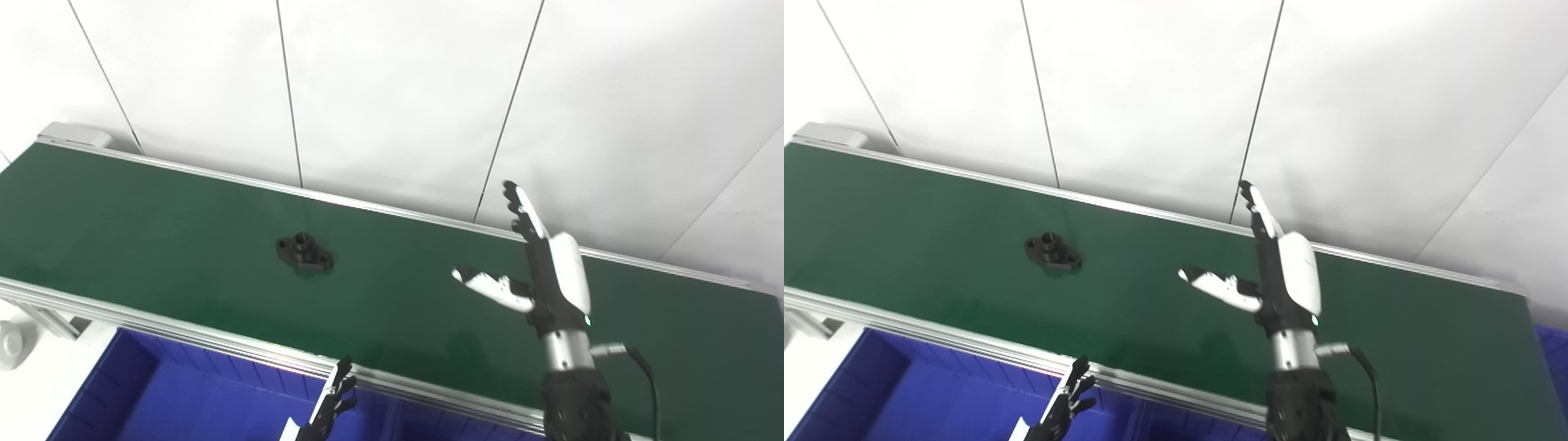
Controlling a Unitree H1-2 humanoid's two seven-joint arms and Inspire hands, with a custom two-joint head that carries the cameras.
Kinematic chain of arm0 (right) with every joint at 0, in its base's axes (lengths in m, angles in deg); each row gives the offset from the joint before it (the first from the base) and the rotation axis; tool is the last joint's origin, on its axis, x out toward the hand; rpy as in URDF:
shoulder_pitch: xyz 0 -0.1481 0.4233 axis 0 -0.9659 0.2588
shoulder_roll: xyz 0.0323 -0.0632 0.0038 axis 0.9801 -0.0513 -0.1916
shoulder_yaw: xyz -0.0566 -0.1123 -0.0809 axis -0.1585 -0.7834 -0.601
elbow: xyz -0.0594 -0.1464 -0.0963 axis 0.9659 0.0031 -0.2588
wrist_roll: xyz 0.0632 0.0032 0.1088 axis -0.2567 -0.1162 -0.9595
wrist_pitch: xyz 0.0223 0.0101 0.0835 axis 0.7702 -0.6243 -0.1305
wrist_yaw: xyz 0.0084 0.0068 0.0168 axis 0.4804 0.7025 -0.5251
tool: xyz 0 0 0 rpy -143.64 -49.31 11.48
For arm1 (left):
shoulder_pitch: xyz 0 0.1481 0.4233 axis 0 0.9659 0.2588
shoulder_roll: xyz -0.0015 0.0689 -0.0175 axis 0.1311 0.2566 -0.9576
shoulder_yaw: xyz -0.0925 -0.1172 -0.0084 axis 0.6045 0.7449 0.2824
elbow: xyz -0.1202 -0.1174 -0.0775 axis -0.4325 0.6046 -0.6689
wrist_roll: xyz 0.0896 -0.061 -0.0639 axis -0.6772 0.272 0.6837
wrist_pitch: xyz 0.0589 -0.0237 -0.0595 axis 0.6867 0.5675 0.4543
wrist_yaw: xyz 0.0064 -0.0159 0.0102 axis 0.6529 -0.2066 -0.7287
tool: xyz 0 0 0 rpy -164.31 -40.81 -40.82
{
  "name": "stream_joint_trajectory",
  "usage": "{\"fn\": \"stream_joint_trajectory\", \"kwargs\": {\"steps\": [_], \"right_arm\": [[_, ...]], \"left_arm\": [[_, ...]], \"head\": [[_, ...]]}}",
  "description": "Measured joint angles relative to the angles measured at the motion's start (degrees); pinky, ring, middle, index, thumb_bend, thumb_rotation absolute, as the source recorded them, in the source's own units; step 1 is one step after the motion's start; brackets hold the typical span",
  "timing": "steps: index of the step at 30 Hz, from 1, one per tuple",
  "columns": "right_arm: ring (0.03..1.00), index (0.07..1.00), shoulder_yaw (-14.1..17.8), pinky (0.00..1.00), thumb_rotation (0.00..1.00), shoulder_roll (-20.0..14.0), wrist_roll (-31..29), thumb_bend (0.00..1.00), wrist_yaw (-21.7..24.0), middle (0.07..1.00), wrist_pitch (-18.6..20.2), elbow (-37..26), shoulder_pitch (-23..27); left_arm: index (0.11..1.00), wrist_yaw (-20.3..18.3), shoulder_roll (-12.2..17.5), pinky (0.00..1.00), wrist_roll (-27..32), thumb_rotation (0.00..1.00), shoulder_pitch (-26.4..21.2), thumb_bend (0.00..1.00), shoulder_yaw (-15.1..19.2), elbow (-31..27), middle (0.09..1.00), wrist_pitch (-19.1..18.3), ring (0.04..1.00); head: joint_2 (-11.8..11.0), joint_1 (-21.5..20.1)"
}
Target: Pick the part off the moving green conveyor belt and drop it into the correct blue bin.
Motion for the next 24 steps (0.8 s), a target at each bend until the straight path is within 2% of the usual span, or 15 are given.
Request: {"fn": "stream_joint_trajectory", "kwargs": {"steps": [7,15,21,24], "right_arm": [[0.873,0.929,-3.4,0.8,0.76,0.4,5.9,1.0,1.5,0.888,6.1,5.8,7.9],[0.801,0.898,-9.5,0.73,0.76,1.9,15.8,1.0,0.1,0.849,12.2,14.7,13.0],[0.79,0.893,-12.2,0.69,0.78,2.8,18.2,1.0,-2.3,0.843,12.6,22.1,15.1],[0.783,0.879,-13.0,0.69,0.78,3.1,18.3,1.0,-3.1,0.831,12.6,25.6,16.1]], "left_arm": [[1.0,1.4,0.0,0.84,-0.3,0.87,-0.2,0.67,-1.5,0.1,0.991,0.0,0.911],[1.0,3.0,0.0,0.83,-1.2,0.86,-0.2,0.74,-2.3,0.6,0.966,0.0,0.895],[1.0,2.7,0.1,0.85,-0.6,0.84,-0.2,0.77,-2.7,0.6,0.964,0.0,0.905],[1.0,2.7,0.1,0.82,-0.6,0.84,-0.1,0.76,-2.7,0.6,0.954,0.0,0.89]], "head": [[0.3,1.2],[0.6,1.6],[1.0,2.3],[1.1,2.5]]}}
